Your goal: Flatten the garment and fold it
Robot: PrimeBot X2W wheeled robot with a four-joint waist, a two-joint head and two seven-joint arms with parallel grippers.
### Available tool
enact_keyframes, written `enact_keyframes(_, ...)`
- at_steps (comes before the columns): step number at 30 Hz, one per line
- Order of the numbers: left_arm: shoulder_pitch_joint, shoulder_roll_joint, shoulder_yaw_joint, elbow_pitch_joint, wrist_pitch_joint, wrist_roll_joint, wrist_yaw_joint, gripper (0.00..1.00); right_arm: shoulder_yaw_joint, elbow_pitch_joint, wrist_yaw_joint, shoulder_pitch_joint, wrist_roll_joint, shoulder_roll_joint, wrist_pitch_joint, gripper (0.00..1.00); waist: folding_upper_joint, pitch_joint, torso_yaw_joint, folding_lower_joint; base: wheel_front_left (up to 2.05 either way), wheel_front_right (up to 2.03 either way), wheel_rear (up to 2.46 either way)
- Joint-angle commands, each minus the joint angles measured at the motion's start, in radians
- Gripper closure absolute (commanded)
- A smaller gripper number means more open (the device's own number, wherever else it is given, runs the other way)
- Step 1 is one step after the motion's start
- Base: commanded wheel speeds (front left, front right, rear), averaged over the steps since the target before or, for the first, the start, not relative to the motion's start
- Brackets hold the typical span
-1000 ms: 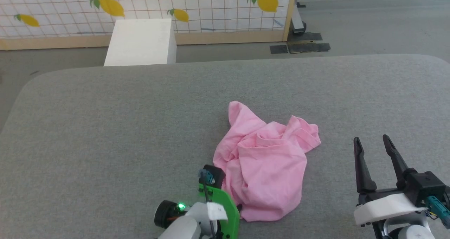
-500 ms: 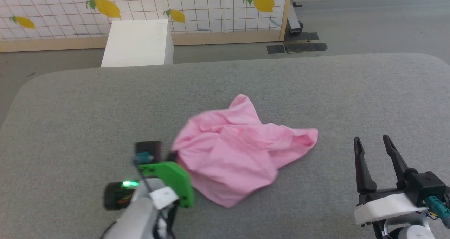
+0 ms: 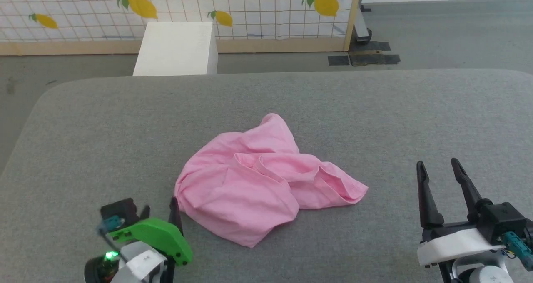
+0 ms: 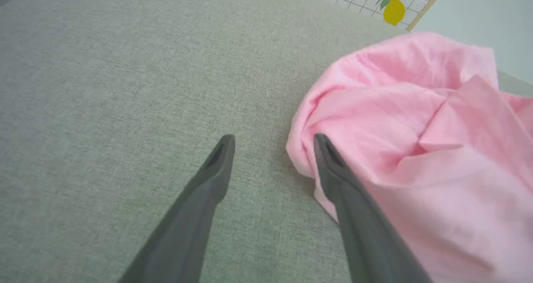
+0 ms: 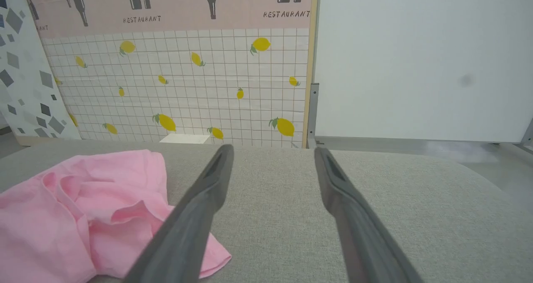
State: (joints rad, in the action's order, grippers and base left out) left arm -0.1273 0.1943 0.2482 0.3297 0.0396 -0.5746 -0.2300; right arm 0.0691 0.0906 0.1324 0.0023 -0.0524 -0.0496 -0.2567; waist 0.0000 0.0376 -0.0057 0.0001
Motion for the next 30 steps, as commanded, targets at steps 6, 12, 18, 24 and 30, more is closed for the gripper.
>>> enact_keyframes(6, 0.029, -0.019, -0.053, -0.101, -0.284, 0.036, 0.057, 0.0, -0.086, -0.036, -0.002, -0.022, 0.018, -0.001, 0.002, 0.0, 0.0, 0.017, 0.037, -0.0001, 0.0, 0.0, 0.0)
enact_keyframes(12, 0.049, -0.08, -0.163, -0.235, -0.301, 0.149, 0.118, 0.0, -0.294, -0.006, -0.002, -0.079, 0.011, -0.001, 0.115, 0.0, 0.0, 0.041, 0.066, -0.0001, 0.0, 0.0, 0.0)
enact_keyframes(18, 0.063, -0.131, -0.235, -0.295, -0.301, 0.234, 0.183, 0.0, -0.429, 0.111, -0.002, -0.175, -0.005, -0.001, 0.342, 0.0, 0.0, 0.084, 0.099, -0.0001, 0.0, 0.0, 0.0)
enact_keyframes(24, 0.043, -0.143, -0.259, -0.31, -0.301, 0.261, 0.212, 0.0, -0.478, 0.192, -0.002, -0.253, -0.03, -0.001, 0.546, 0.0, 0.0, 0.123, 0.137, -0.0001, 0.0, 0.0, 0.0)
enact_keyframes(30, 0.037, -0.144, -0.238, -0.308, -0.301, 0.231, 0.192, 0.0, -0.485, 0.179, -0.002, -0.276, -0.042, -0.008, 0.609, 1.0, 0.0, 0.136, 0.161, -0.0001, 0.0, 0.0, 0.0)
